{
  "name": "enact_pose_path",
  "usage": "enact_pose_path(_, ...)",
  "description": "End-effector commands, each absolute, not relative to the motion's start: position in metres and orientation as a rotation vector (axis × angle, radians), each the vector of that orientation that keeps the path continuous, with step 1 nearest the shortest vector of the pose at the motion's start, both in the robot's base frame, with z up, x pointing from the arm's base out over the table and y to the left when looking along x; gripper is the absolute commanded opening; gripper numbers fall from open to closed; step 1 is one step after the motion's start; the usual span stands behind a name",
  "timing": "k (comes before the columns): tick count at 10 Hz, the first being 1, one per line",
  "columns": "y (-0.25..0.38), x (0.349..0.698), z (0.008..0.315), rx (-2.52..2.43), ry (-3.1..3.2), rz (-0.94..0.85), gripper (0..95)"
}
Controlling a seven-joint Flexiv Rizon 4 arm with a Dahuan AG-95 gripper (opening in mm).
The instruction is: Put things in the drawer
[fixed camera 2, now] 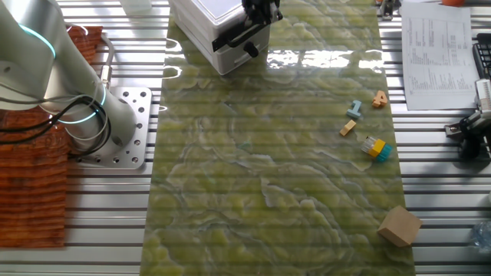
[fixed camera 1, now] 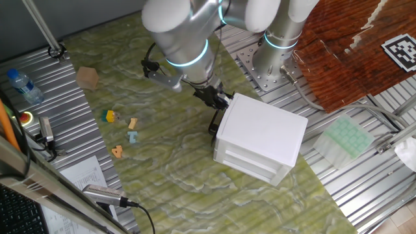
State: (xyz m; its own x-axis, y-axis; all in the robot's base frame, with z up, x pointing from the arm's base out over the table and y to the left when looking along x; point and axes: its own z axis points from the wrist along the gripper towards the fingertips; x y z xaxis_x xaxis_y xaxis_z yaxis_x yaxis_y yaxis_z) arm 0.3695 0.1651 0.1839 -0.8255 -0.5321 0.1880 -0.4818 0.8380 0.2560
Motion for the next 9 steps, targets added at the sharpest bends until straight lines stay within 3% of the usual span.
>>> enact_pose_path(1,0.156,0.373,0.183,0.79,-2.771,-0.267,0.0)
enact_pose_path(9,0.146,0.388,0.166,0.8,-2.796,-0.258,0.0)
